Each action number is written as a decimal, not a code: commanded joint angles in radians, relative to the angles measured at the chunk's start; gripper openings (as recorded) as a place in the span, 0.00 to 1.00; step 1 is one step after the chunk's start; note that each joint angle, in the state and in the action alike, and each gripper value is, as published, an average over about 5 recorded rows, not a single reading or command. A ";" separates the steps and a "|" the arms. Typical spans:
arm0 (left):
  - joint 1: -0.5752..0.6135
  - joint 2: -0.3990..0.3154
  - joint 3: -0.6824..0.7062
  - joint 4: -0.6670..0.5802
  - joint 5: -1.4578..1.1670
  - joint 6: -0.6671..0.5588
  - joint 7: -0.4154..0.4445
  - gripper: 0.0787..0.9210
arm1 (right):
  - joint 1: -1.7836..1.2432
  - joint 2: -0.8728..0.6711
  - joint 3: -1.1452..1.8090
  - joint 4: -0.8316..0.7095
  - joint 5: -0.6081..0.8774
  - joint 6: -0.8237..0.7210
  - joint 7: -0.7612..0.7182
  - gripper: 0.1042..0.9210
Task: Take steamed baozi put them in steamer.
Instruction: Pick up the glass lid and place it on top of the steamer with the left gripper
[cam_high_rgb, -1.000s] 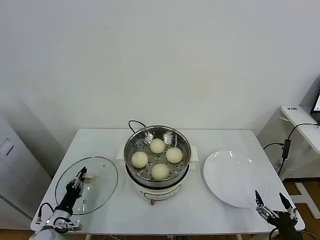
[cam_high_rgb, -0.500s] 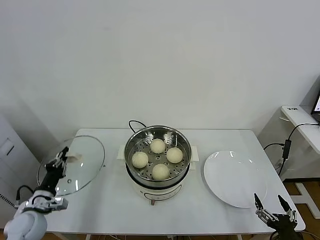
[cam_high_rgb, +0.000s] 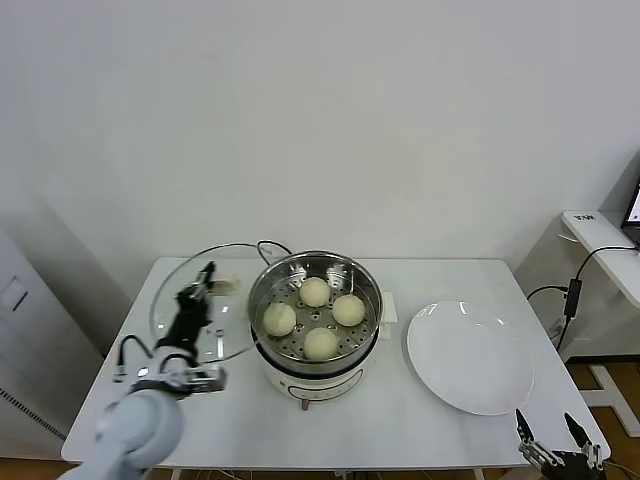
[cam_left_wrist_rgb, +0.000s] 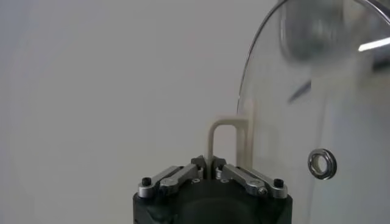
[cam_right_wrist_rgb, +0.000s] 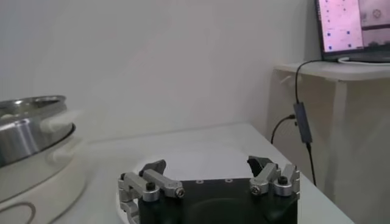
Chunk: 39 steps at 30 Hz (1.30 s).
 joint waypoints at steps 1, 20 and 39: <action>-0.308 -0.100 0.487 0.049 0.117 0.305 0.064 0.04 | -0.006 0.044 0.022 -0.001 -0.019 -0.006 -0.010 0.88; -0.371 -0.273 0.556 0.263 0.222 0.355 0.108 0.04 | 0.005 0.025 0.027 -0.027 -0.013 -0.003 -0.013 0.88; -0.355 -0.256 0.487 0.301 0.253 0.351 0.101 0.04 | 0.007 0.020 0.025 -0.032 -0.003 0.004 -0.019 0.88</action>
